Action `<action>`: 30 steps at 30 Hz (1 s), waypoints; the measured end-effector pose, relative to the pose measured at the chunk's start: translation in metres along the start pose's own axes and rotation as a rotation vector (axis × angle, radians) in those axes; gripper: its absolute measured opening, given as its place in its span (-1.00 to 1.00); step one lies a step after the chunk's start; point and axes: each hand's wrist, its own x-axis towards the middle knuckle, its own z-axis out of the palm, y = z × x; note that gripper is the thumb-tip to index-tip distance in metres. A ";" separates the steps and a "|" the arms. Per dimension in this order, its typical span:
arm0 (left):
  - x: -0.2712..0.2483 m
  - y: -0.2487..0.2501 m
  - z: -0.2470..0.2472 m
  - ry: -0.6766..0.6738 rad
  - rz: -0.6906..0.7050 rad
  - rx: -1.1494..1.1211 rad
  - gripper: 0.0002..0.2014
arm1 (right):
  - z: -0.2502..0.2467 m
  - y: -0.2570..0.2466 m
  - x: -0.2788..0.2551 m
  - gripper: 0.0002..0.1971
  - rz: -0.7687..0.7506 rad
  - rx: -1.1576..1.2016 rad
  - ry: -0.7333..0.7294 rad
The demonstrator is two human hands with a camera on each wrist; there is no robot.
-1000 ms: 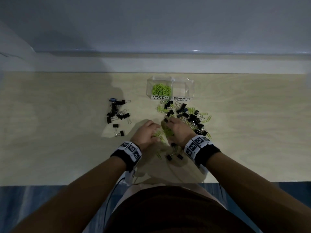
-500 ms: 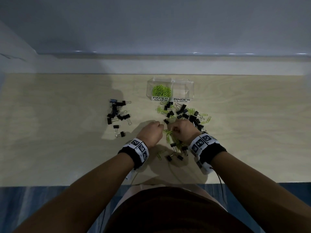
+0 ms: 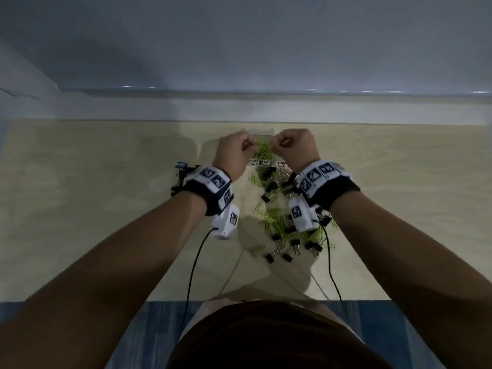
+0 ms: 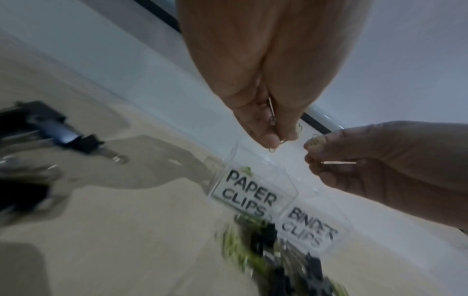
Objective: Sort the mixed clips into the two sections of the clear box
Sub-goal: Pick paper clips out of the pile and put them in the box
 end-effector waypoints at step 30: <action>-0.073 -0.054 0.048 -0.262 0.062 0.260 -0.89 | 0.017 0.078 -0.047 -0.93 -0.298 -0.524 -0.282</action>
